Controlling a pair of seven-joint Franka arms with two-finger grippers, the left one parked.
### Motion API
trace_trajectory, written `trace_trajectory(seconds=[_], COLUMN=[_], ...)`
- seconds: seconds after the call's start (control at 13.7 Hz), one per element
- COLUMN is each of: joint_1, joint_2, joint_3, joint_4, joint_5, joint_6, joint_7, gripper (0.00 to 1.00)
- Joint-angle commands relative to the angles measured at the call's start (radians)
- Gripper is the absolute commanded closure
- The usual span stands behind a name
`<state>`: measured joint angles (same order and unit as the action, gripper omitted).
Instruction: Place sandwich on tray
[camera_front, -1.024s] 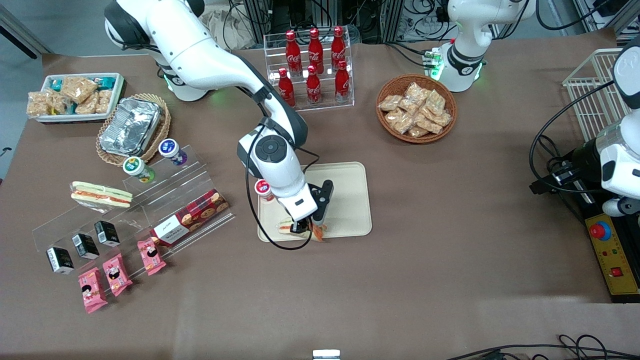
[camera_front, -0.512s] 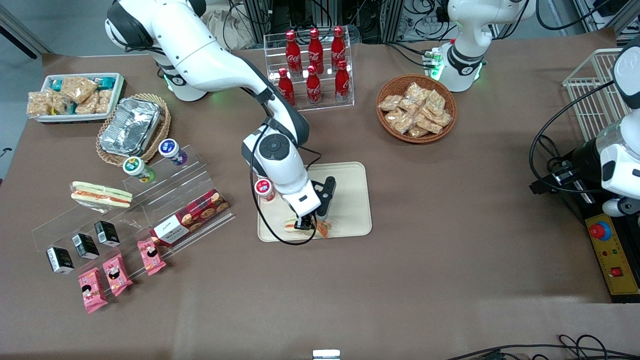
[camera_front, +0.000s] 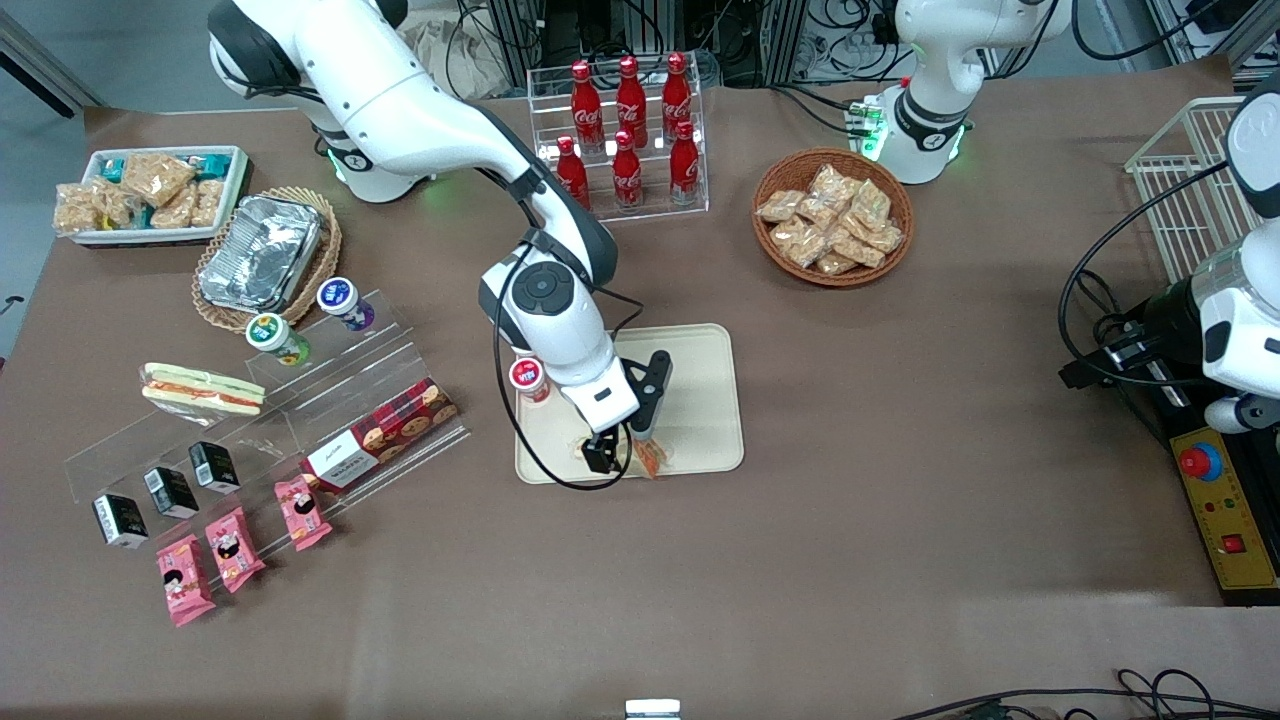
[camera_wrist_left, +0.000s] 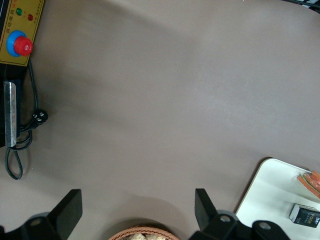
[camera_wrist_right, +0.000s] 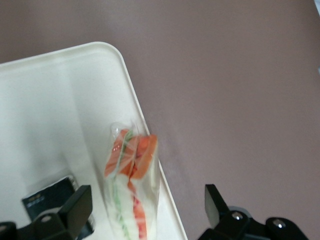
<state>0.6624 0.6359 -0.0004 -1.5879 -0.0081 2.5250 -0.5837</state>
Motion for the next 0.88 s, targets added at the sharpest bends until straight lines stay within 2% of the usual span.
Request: trace_trajectory(seconds=[0.0,0.15,0.29,0.51,0.8], joint_1=[-0.029,-0.093,-0.144,-0.213,-0.343], joint_2=[-0.100,-0.175,-0.260,-0.352,-0.458], joint_3=[-0.001,0.000,-0.006,-0.009,-0.009], joint_4=[-0.018,-0.015,-0.015,-0.006,-0.003], joint_5=[0.045,0.071,0.179,0.183,0.185], joint_6=[-0.130,-0.253,-0.400,-0.537,-0.682], joint_7=[0.009,0.010,0.068,0.182,0.194], gripper=[0.00,0.00,0.00,0.00,0.00])
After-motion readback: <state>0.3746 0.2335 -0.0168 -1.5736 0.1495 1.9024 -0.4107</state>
